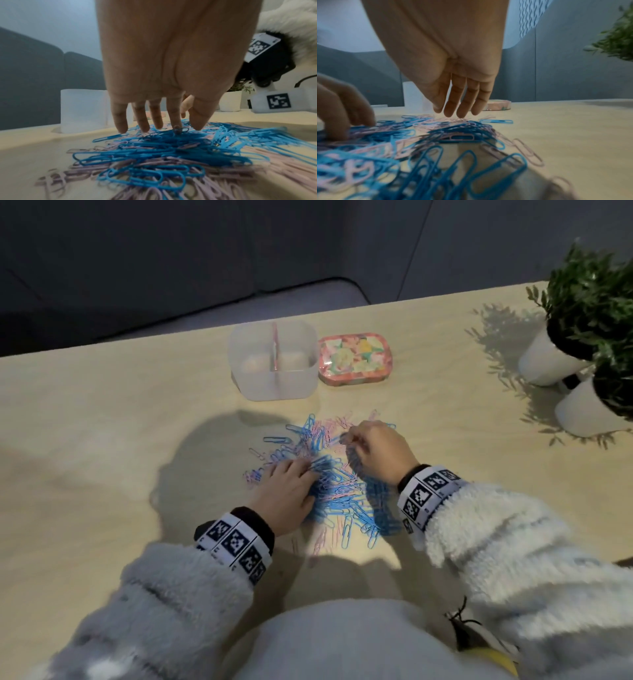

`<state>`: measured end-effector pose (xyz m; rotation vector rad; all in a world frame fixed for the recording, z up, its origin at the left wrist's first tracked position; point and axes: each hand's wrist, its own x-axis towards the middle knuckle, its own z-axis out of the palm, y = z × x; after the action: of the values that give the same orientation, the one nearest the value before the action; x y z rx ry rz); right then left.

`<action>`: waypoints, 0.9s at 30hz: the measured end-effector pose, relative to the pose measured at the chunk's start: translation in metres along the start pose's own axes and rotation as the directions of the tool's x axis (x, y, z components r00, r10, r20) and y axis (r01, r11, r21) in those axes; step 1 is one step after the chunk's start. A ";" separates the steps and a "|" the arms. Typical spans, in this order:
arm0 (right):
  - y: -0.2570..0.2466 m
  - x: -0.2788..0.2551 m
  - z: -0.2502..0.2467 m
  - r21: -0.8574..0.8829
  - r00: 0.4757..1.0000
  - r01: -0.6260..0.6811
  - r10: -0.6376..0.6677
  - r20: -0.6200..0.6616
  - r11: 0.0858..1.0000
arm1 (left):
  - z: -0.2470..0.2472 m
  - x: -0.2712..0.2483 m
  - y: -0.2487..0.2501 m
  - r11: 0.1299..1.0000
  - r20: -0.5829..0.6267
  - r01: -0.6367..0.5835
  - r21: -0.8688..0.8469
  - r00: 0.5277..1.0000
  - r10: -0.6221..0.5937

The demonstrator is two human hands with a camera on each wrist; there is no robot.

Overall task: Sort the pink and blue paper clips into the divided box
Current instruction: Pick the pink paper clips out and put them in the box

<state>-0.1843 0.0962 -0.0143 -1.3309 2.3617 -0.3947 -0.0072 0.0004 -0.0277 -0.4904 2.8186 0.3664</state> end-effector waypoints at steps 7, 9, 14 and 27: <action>-0.009 0.024 0.010 -0.059 0.999 -0.016 0.019 0.049 0.998 | -0.027 0.053 -0.007 0.985 -0.148 0.090 -0.146 0.983 -0.112; -0.010 0.025 0.011 -0.090 0.998 -0.017 0.023 0.056 0.996 | -0.028 0.070 -0.008 0.985 -0.139 0.102 -0.138 0.983 -0.121; -0.006 0.022 0.011 0.007 0.995 -0.014 0.013 0.095 1.000 | -0.026 0.082 -0.016 0.989 -0.093 0.133 -0.069 0.986 -0.139; 0.030 0.025 -0.014 0.205 0.940 -0.257 0.293 -0.173 0.944 | -0.029 0.081 -0.016 0.967 -0.104 0.142 -0.212 0.981 -0.167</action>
<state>-0.2250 0.0907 -0.0201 -0.8970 2.5601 -0.6652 -0.0812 -0.0466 -0.0276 -0.7962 2.8473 0.6156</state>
